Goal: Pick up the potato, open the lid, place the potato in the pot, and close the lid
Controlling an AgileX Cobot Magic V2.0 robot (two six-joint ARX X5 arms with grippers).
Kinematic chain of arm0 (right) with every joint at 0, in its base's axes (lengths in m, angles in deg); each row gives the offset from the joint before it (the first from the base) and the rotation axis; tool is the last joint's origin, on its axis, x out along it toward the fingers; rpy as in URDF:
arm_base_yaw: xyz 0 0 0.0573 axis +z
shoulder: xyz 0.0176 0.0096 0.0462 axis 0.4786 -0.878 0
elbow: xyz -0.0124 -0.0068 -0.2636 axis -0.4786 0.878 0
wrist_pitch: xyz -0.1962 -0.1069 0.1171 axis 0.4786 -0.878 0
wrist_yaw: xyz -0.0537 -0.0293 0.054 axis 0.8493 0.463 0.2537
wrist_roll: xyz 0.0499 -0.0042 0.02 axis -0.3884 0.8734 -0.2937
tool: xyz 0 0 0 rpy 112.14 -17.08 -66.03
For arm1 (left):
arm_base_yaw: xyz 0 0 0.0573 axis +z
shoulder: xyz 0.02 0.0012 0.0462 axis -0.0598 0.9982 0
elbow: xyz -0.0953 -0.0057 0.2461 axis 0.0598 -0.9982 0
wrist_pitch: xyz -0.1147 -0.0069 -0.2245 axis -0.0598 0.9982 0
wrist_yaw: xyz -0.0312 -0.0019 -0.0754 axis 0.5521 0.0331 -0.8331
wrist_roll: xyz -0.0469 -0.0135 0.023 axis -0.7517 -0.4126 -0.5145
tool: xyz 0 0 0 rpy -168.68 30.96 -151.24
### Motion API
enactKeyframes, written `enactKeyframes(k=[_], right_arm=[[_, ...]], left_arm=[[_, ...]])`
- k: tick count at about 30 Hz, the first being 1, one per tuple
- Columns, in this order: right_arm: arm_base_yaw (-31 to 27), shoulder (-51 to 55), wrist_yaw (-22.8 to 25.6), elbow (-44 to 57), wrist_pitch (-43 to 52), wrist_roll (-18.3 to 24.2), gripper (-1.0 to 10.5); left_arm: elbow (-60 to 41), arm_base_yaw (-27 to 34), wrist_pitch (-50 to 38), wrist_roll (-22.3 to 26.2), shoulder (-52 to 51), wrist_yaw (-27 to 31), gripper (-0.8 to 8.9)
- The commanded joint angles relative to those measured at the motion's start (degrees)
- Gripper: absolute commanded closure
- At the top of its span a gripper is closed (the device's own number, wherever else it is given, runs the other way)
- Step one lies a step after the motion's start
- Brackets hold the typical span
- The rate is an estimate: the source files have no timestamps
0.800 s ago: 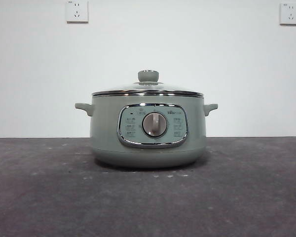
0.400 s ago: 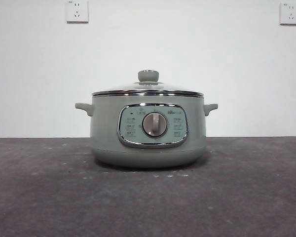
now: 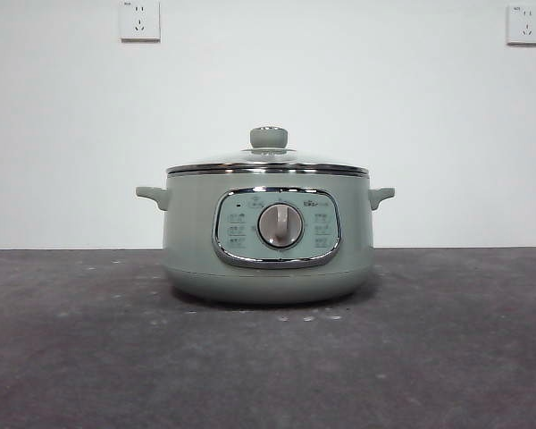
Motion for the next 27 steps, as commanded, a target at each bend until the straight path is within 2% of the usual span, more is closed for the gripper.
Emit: enactKeyframes(k=[1, 10, 12, 15, 18, 21, 27], right_arm=[[0.0, 0.0, 0.04, 0.46, -1.4, -0.63, 9.5], [0.0, 0.0, 0.02, 0.46, -1.4, -0.61, 9.5], [-0.46, 0.04, 1.49, 0.48, -1.27, 2.25, 9.5], [-3.58, 0.9, 2.47, 1.14, 0.92, 2.32, 9.5], [-9.22, 4.02, -0.55, 6.01, 9.27, 3.04, 9.5], [-15.04, 9.27, -4.07, 15.34, 19.43, 3.1, 9.5], [-23.23, 21.16, -4.55, 40.52, 42.69, 3.48, 9.5]], left_arm=[[-0.59, 0.11, -0.42, -0.52, 0.15, 0.0, 8.17], [-0.59, 0.11, -0.42, -0.52, 0.17, 0.0, 8.17], [-0.59, 0.11, -0.42, -0.52, 0.17, 0.0, 8.17], [-0.59, 0.11, -0.42, -0.52, 0.17, 0.0, 8.17], [-0.59, 0.11, -0.42, -0.52, 0.17, 0.02, 8.17], [-0.59, 0.11, -0.42, -0.52, 0.17, 0.0, 8.17], [-0.59, 0.11, -0.42, -0.52, 0.2, 0.02, 8.17]])
